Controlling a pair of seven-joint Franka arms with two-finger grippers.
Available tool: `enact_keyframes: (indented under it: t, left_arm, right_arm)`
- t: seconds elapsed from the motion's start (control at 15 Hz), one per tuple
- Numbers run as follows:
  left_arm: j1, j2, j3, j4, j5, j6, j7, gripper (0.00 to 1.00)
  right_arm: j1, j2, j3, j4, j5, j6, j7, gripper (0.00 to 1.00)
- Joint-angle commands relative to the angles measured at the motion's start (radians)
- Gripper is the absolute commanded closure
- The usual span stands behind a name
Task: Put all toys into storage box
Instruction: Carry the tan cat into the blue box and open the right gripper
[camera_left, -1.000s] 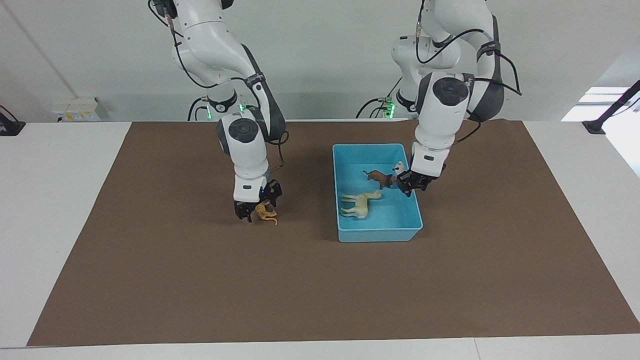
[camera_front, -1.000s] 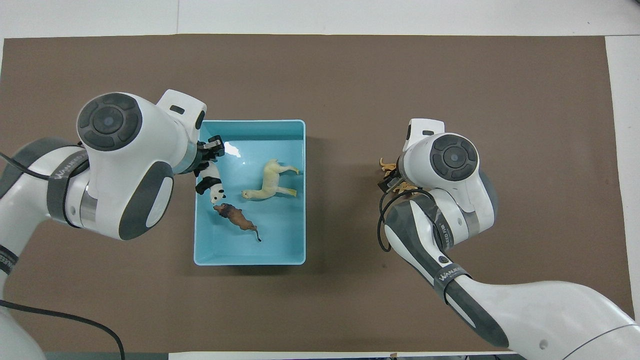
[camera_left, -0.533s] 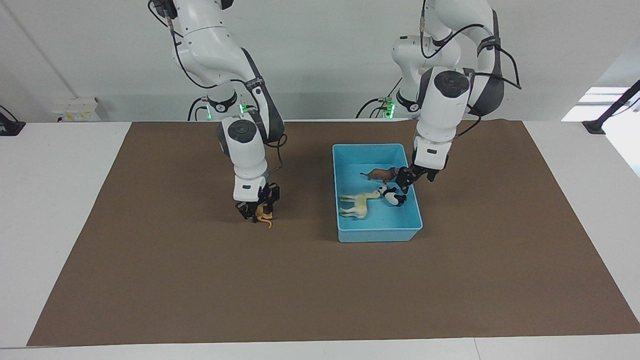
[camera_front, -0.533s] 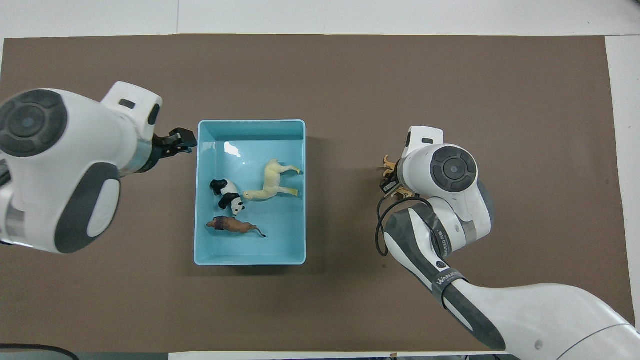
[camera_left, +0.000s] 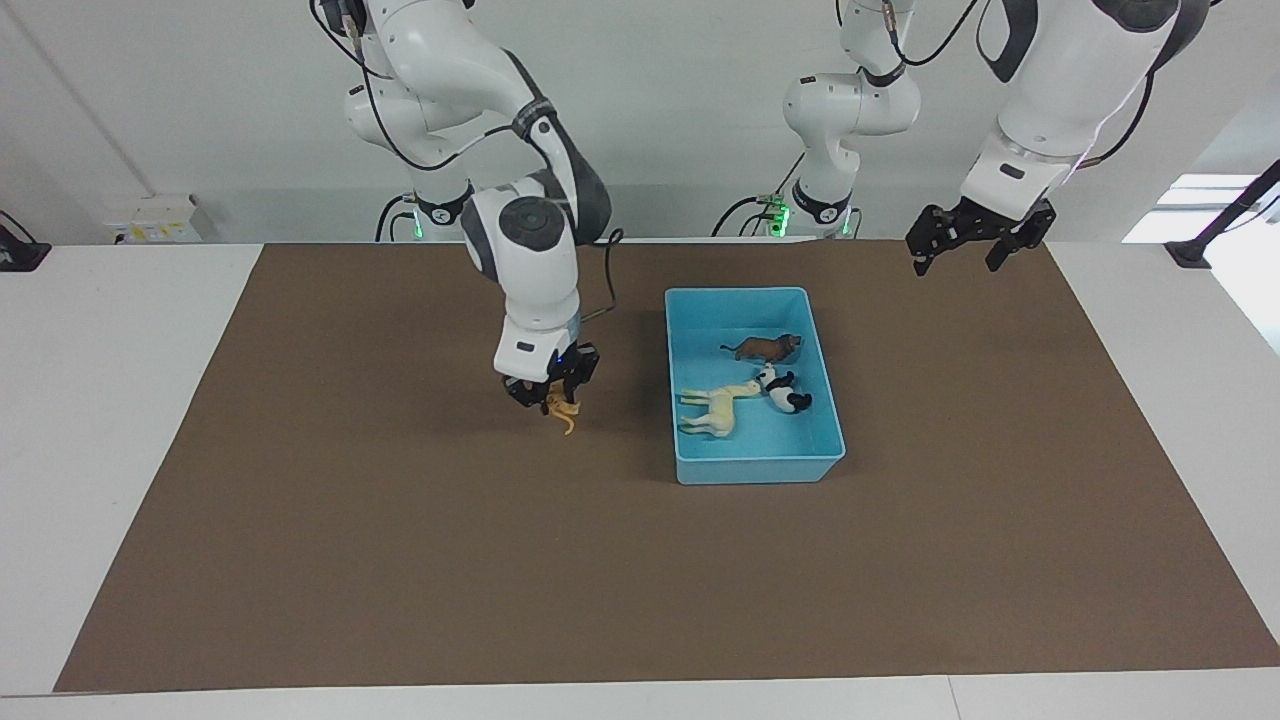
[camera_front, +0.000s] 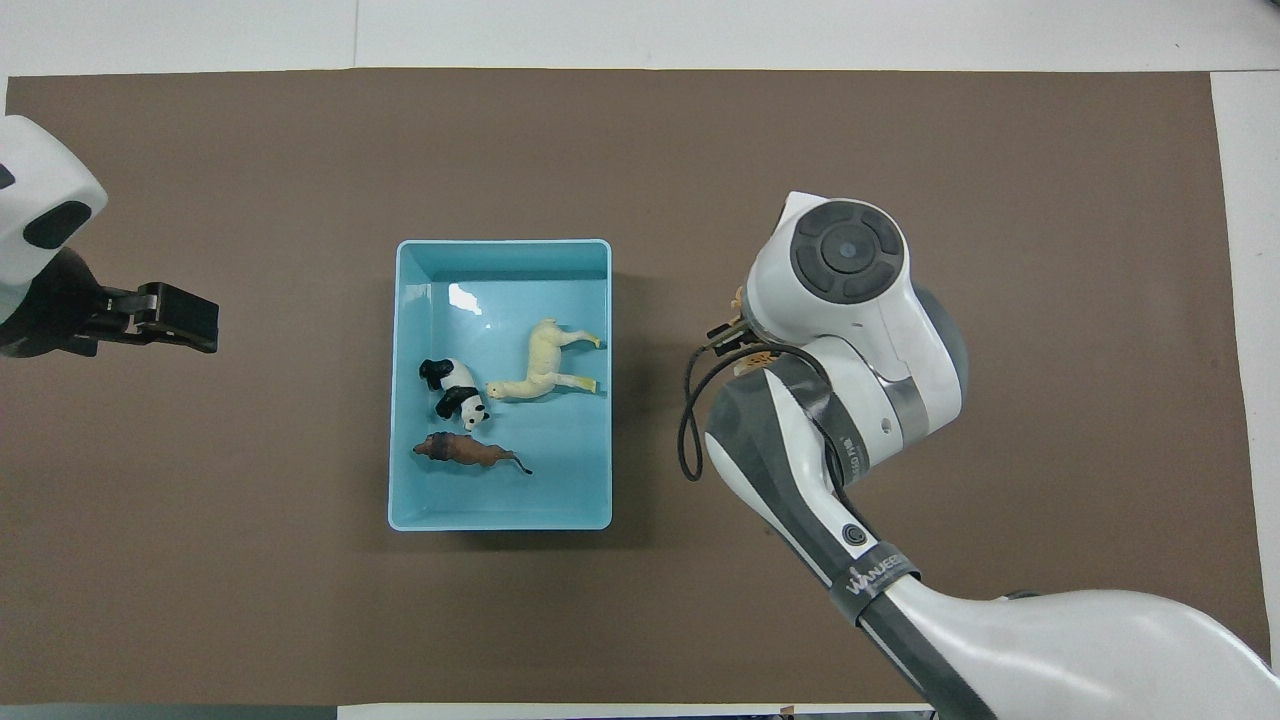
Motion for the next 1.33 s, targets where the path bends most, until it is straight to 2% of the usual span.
enact_keyframes:
  t: [0.0,0.07,0.13,0.27,0.4,0.47,0.53,0.6,0.67,0.8,1.07,1.27]
  left_arm:
    - [0.072,0.030,-0.019,0.059,-0.035,-0.080,0.085,0.00]
    - [0.079,0.005,-0.019,0.037,-0.035,-0.091,0.115,0.00]
    - [0.083,-0.015,-0.019,0.005,-0.035,-0.094,0.122,0.00]
    - [0.081,-0.041,-0.019,-0.047,-0.035,-0.067,0.117,0.00]
    - [0.079,-0.030,-0.019,-0.038,-0.035,-0.022,0.125,0.00]
    - [0.076,-0.024,-0.017,-0.035,-0.035,-0.024,0.131,0.00]
    - [0.076,-0.023,-0.014,-0.032,-0.035,-0.028,0.137,0.00]
    - [0.079,-0.012,-0.017,-0.029,-0.035,-0.030,0.137,0.00]
    - [0.076,-0.006,-0.017,-0.024,-0.035,-0.036,0.136,0.00]
    - [0.076,-0.009,-0.011,-0.023,-0.037,-0.030,0.139,0.00]
    - [0.073,-0.009,-0.011,-0.018,-0.040,-0.056,0.131,0.00]
    - [0.076,-0.009,-0.005,-0.015,-0.063,-0.051,0.129,0.00]
  right_arm:
    - [0.078,0.177,-0.001,0.368,0.041,-0.196,0.139,1.00]
    - [0.115,0.222,-0.001,0.462,0.039,-0.230,0.186,1.00]
    - [0.168,0.255,-0.007,0.504,0.033,-0.228,0.235,1.00]
    - [0.230,0.288,-0.010,0.503,0.013,-0.189,0.286,1.00]
    - [0.277,0.332,-0.010,0.500,0.001,-0.134,0.349,1.00]
    - [0.278,0.326,-0.008,0.463,0.002,-0.090,0.377,1.00]
    - [0.279,0.320,-0.008,0.446,0.003,-0.082,0.391,0.76]
    - [0.279,0.320,-0.010,0.451,0.006,-0.089,0.416,0.13]
    - [0.276,0.316,-0.010,0.457,0.004,-0.115,0.464,0.00]
    - [0.265,0.300,-0.013,0.460,-0.001,-0.137,0.518,0.00]
    - [0.154,0.178,-0.033,0.449,0.001,-0.198,0.486,0.00]
    - [-0.009,0.104,-0.035,0.443,-0.001,-0.224,0.277,0.00]
